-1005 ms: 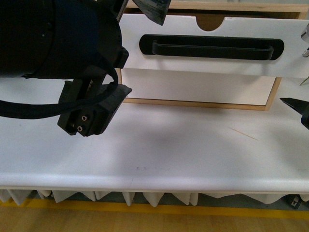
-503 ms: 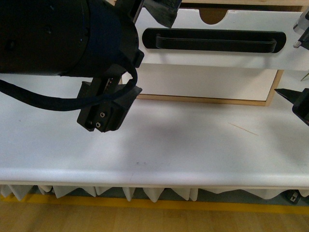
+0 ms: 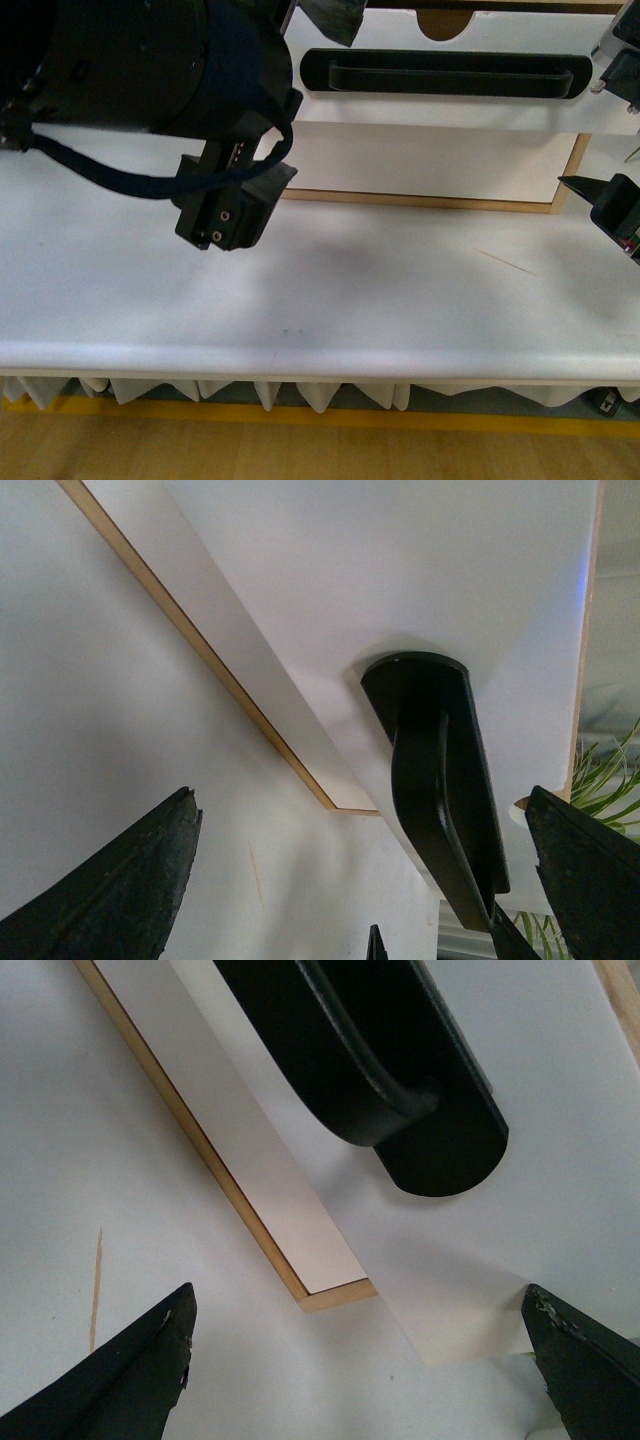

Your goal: Close drawer sideways

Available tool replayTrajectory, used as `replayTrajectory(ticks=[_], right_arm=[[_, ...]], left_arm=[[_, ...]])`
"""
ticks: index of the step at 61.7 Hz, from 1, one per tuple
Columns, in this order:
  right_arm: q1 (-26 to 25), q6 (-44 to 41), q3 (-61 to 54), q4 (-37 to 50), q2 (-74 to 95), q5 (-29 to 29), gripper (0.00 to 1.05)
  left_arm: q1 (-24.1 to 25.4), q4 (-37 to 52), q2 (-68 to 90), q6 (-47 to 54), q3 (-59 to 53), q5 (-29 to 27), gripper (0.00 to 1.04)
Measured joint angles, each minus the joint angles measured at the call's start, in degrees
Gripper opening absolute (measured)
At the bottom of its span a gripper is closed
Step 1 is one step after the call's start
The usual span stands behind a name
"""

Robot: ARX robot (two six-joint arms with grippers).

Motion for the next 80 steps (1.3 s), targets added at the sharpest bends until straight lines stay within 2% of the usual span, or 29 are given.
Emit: replayTrajectory(ticks=[80], right_arm=[[-3.3, 0.0, 8.6, 0.6, 7.8, -0.9, 0.96]], left_arm=[[2.8, -5.7, 15.1, -0.1, 18.8, 2.2, 0.99]])
